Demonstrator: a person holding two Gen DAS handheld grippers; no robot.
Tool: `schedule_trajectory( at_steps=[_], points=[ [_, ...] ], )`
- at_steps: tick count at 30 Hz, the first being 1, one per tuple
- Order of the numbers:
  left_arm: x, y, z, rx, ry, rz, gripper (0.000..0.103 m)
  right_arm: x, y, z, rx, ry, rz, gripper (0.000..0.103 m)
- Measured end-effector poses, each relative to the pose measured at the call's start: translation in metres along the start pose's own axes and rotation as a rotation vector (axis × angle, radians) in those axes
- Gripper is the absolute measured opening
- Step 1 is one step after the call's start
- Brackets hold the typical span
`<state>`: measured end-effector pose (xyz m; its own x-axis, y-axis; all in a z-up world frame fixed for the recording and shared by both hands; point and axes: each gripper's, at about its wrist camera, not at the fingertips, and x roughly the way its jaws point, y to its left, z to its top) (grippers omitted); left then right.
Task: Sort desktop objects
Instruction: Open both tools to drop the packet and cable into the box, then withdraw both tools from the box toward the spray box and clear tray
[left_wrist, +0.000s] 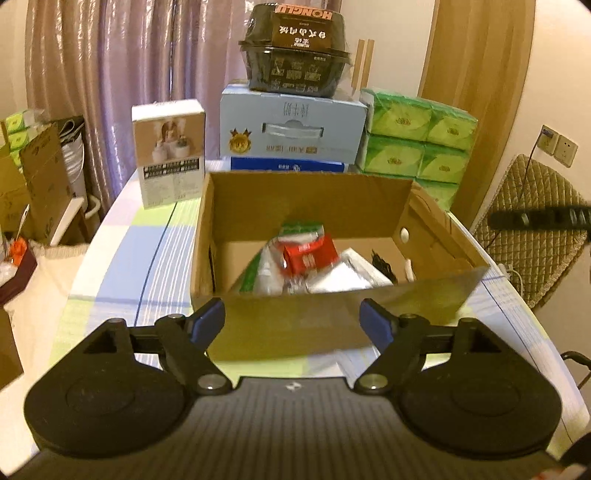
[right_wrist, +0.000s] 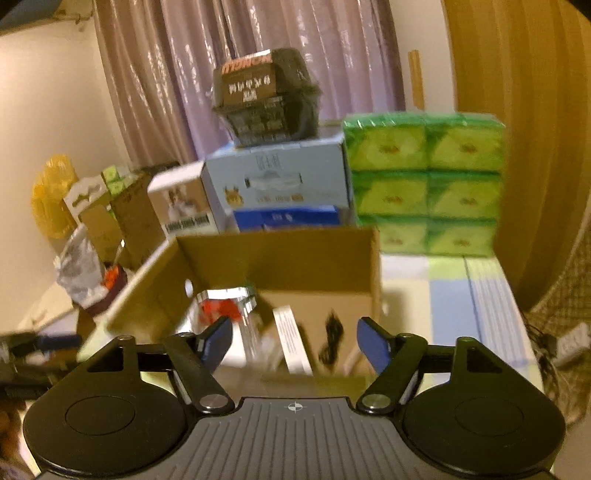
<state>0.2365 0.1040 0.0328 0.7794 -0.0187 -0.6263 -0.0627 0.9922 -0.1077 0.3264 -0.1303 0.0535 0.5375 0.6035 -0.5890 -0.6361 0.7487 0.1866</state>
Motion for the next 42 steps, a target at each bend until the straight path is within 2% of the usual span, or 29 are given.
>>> schedule_trajectory(
  at_steps=[7,11,14,21,27,42],
  points=[
    [-0.023,-0.005,-0.037,-0.053,0.037,0.005,0.086,-0.022,-0.005,-0.075,-0.03,0.111,-0.044,0.084],
    [-0.031,-0.01,-0.057,-0.056,0.059,0.011,0.091,-0.031,-0.01,-0.103,0.021,0.143,-0.057,0.086],
    [-0.034,-0.014,-0.069,-0.044,0.079,0.011,0.093,-0.036,-0.008,-0.119,0.011,0.161,-0.051,0.088],
    [-0.036,-0.021,-0.083,-0.011,0.114,0.008,0.1,-0.032,0.004,-0.124,-0.093,0.18,-0.02,0.088],
    [-0.027,-0.022,-0.086,0.022,0.131,0.02,0.1,-0.013,0.015,-0.121,-0.228,0.192,0.03,0.088],
    [0.015,-0.018,-0.087,0.072,0.189,0.026,0.101,0.063,0.023,-0.12,-0.579,0.345,0.113,0.088]
  ],
)
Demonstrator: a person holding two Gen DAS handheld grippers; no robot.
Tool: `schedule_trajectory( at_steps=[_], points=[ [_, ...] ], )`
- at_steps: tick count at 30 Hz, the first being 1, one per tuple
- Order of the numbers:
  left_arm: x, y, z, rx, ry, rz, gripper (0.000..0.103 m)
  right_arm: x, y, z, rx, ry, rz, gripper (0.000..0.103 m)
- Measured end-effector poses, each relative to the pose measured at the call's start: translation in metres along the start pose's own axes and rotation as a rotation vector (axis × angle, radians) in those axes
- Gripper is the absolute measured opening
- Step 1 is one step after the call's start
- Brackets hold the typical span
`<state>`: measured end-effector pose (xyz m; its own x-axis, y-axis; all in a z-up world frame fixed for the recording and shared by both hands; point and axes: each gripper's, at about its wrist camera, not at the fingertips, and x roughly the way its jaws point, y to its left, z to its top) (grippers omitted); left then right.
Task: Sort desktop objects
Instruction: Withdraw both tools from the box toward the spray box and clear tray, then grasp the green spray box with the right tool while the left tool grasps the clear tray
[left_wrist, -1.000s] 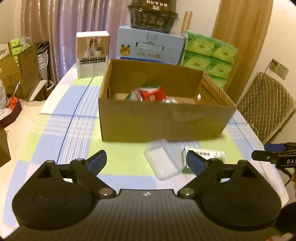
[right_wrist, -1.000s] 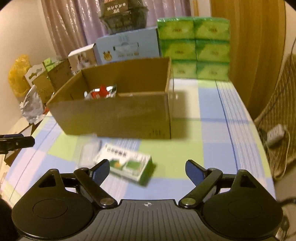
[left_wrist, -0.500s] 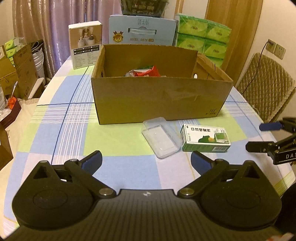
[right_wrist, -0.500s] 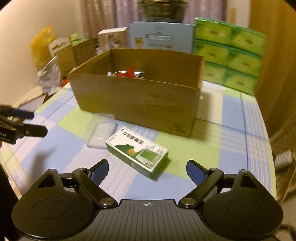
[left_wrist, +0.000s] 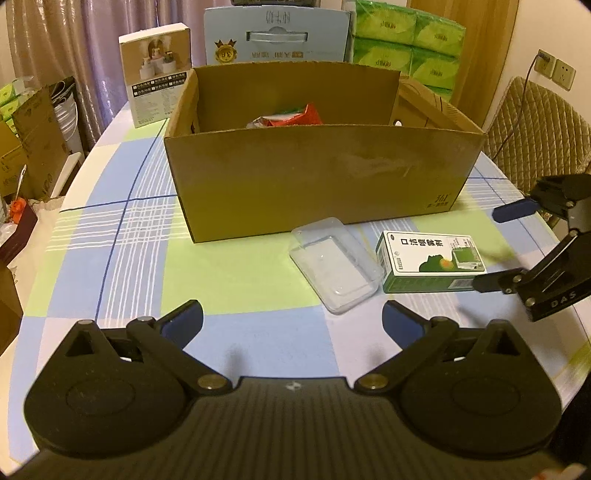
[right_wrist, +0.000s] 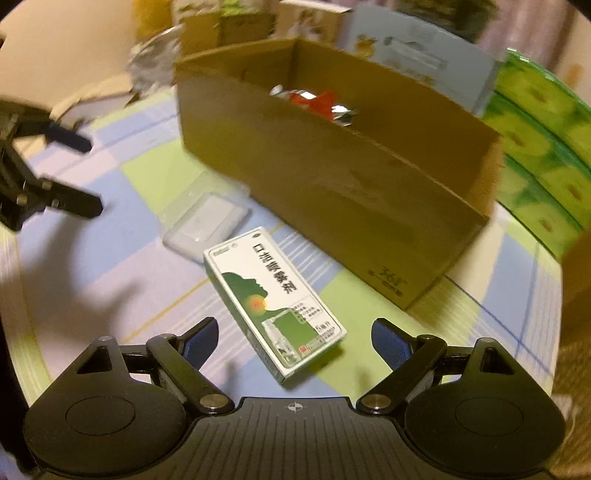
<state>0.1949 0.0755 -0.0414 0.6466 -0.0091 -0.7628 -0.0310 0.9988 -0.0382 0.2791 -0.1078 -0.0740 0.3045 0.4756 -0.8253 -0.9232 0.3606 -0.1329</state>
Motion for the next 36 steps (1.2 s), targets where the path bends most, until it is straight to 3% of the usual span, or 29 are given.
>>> schedule_trajectory(
  at_steps=[5,14,18,23,31,36],
  points=[
    [0.008,-0.001,0.003,0.007,0.012,-0.01,0.101,0.022,0.002,0.008,-0.101,0.051,0.031,0.082],
    [0.016,-0.001,0.004,0.01,0.022,-0.02,0.101,0.043,0.002,0.016,-0.113,0.094,0.061,0.063],
    [0.016,-0.002,0.004,0.009,0.024,-0.024,0.101,0.036,0.0,0.011,-0.036,0.093,0.046,0.054],
    [0.02,-0.008,0.004,0.012,0.029,-0.027,0.099,0.022,-0.001,-0.007,0.127,0.084,0.014,0.054],
    [0.039,-0.029,0.016,-0.001,0.009,-0.037,0.095,-0.002,-0.005,-0.035,0.389,0.054,-0.146,0.054],
    [0.063,-0.045,0.02,-0.019,0.005,-0.02,0.093,-0.013,-0.008,-0.042,0.456,0.033,-0.159,0.053]
  ],
)
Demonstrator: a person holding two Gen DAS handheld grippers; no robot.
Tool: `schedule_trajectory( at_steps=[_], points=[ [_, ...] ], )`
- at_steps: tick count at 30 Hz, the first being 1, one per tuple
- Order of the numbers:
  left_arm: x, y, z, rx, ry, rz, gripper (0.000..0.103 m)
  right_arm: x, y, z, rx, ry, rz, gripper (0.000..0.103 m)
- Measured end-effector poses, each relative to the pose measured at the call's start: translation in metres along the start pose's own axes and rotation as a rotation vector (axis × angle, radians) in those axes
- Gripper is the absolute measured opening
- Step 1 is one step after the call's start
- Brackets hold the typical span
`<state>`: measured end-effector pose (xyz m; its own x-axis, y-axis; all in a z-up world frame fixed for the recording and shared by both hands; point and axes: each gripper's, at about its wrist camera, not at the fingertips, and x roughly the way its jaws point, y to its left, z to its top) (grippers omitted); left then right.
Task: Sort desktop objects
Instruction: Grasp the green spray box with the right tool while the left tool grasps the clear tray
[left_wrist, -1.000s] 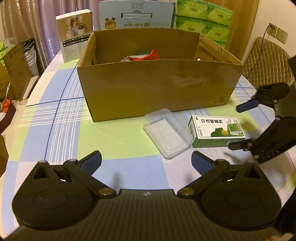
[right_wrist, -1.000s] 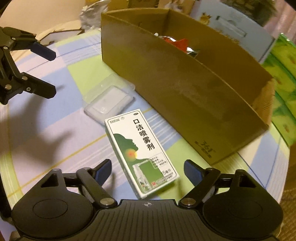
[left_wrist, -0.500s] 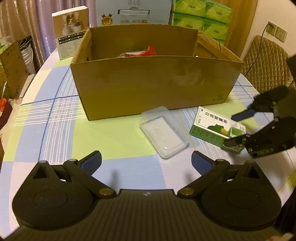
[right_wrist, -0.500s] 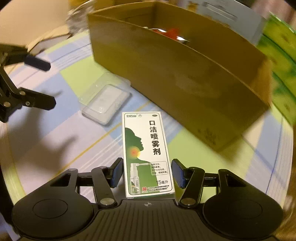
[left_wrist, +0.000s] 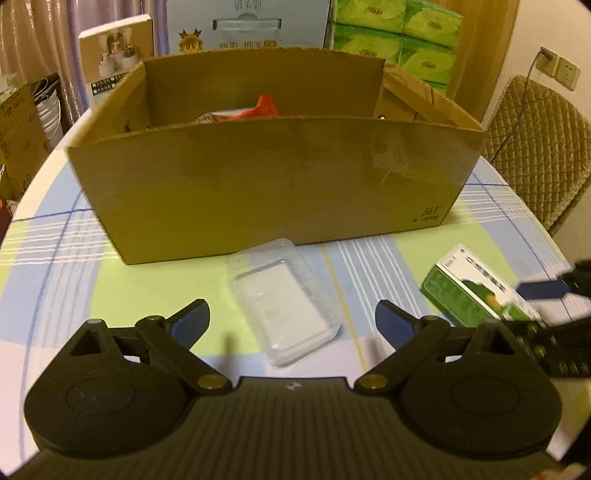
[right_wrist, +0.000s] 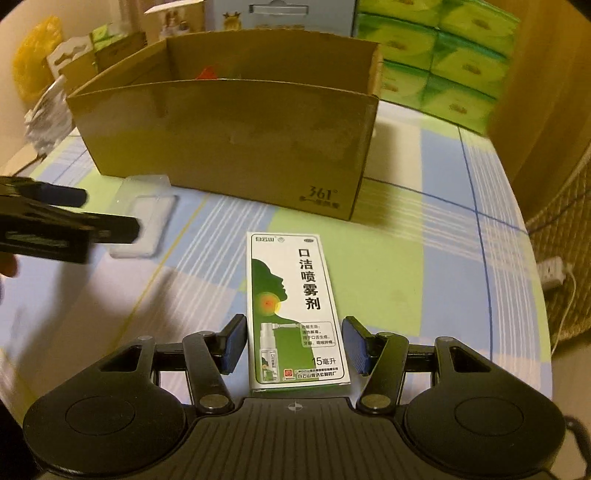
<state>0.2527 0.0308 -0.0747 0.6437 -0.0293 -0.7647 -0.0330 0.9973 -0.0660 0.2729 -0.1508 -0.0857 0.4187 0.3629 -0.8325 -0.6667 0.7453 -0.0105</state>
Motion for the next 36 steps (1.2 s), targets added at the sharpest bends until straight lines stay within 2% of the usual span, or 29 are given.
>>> schedule_trajectory(
  at_steps=[3,5,7,10,18,23,26,30,36],
  points=[
    [0.017,-0.005,-0.001,-0.012,0.014,0.028,0.09,0.001,0.001,-0.001,0.017,-0.005,-0.006,0.053],
    [0.027,-0.006,0.0,-0.023,0.033,0.043,0.083,-0.002,0.001,-0.002,0.023,-0.005,-0.007,0.053],
    [0.033,-0.006,-0.001,-0.018,0.048,0.052,0.066,-0.002,0.003,-0.004,0.022,-0.006,-0.011,0.053],
    [0.035,-0.004,-0.006,0.005,0.061,0.062,0.056,-0.005,0.005,-0.007,0.038,-0.009,-0.014,0.053],
    [-0.004,-0.01,-0.043,0.078,0.086,0.042,0.056,-0.016,0.009,-0.022,0.078,-0.017,-0.011,0.053],
    [-0.033,-0.016,-0.07,0.07,0.088,0.008,0.056,-0.029,0.017,-0.039,0.101,-0.031,-0.036,0.054],
    [-0.037,-0.02,-0.07,0.065,0.086,0.004,0.056,-0.033,0.021,-0.049,0.118,-0.057,-0.054,0.054],
    [-0.035,-0.022,-0.069,0.076,0.079,0.011,0.061,-0.036,0.023,-0.057,0.13,-0.085,-0.057,0.054],
    [-0.031,-0.021,-0.067,0.067,0.071,0.025,0.061,-0.031,0.021,-0.054,0.122,-0.084,-0.053,0.058]
  ],
)
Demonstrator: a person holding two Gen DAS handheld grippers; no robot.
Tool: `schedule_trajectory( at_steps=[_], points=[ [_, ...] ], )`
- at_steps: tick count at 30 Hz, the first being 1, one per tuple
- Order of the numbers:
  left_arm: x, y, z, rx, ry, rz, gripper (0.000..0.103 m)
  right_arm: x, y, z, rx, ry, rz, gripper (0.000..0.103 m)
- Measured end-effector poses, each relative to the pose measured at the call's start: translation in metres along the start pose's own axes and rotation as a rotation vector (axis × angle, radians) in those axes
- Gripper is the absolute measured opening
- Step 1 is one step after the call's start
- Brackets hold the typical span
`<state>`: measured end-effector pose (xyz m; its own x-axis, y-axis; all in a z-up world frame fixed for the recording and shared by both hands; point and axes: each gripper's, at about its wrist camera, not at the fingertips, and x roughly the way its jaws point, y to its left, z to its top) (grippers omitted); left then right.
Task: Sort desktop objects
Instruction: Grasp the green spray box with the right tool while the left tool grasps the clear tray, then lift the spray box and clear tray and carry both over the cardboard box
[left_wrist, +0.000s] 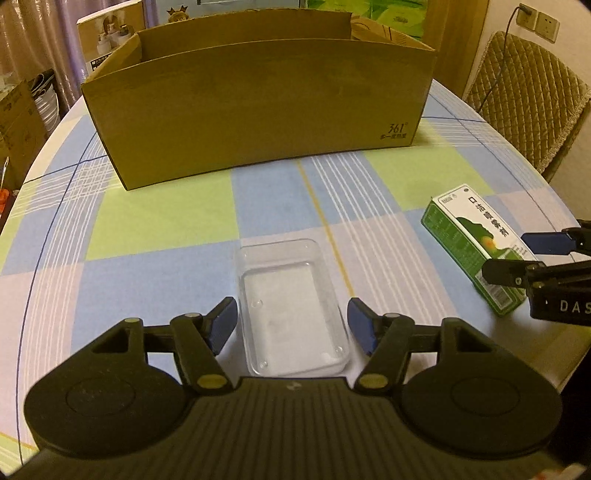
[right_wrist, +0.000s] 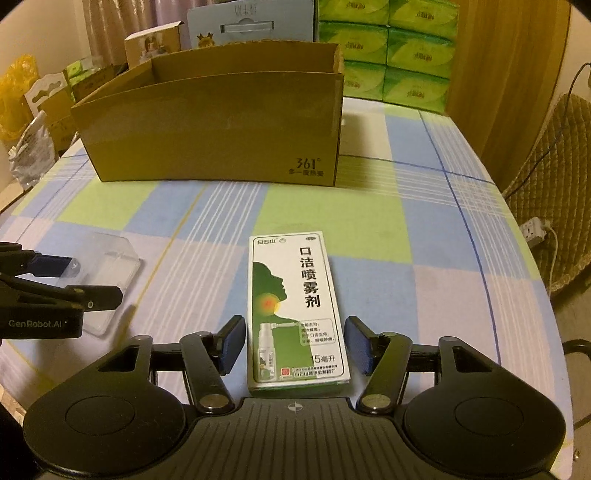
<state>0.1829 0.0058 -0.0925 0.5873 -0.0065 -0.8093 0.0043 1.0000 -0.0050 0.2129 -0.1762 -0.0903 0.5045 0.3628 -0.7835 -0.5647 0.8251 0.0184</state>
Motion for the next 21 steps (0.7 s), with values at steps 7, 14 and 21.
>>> schedule_trajectory(
  at_steps=[7,14,21],
  points=[
    [0.009,0.0,-0.001,-0.012,0.014,-0.003,0.061,0.013,-0.001,0.004,0.011,0.016,0.013,0.058],
    [0.01,0.001,-0.001,-0.015,0.008,-0.003,0.061,0.018,-0.001,0.009,0.014,0.02,0.016,0.058],
    [0.009,0.0,-0.003,-0.003,0.004,0.003,0.061,0.02,-0.002,0.009,0.024,0.027,0.019,0.058]
  ],
)
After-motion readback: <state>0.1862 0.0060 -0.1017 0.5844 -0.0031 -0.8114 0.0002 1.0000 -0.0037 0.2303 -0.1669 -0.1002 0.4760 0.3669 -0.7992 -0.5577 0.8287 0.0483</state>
